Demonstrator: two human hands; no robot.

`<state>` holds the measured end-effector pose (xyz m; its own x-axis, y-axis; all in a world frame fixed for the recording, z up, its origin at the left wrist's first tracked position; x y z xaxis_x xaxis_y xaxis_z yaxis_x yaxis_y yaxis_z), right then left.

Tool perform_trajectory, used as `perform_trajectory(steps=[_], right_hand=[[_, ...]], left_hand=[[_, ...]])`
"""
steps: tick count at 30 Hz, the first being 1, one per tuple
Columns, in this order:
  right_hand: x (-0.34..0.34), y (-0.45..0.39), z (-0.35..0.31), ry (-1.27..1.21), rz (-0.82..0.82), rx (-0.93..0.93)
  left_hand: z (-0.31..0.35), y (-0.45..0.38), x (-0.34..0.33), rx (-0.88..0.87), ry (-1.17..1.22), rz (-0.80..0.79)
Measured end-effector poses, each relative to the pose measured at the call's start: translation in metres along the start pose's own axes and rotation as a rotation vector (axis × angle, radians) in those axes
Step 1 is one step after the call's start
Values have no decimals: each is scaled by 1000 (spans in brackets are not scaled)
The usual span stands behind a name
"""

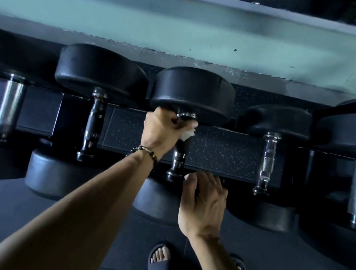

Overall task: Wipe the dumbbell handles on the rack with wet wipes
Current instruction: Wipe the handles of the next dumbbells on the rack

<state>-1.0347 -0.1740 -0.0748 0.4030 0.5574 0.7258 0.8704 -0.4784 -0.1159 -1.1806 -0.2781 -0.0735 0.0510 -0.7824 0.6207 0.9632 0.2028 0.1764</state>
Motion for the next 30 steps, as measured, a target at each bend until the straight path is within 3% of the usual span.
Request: perform_trajectory(steps=[5,11,18,21,25,28,30], right_hand=[[1,1,-1,9,-15,1],[1,0,0,-9,13,11],[1,1,0,20,-19,8],[0,1,-1,26,-24,-4],[1,1,-1,-21,-14,-1],[1,1,1,-27,-8,2],[1,1,0,-19,-10,0]], left_hand=[[-8,34,18,106,70,-339],[-1,7,-1,10,-60,-105],[-16,29,25,-35,-146,-428],[-25,22,19,-75,-37,-314],[-21,-1,-4,186,279,-85],[-16,-1,-3,211,233,-92],[-19,14,10,95,-11,-163]])
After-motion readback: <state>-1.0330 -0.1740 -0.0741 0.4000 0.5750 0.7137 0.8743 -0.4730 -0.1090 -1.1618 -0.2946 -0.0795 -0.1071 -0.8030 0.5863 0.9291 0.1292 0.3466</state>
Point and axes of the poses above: each hand's wrist, its own y-axis away from the middle knuckle, its own x-axis out of the back of the hand, z = x × y, the point moved 1 cm from there along -y, towards the middle knuckle, and after that the axes turned 11 degrees about z, right-handed, at the moved point
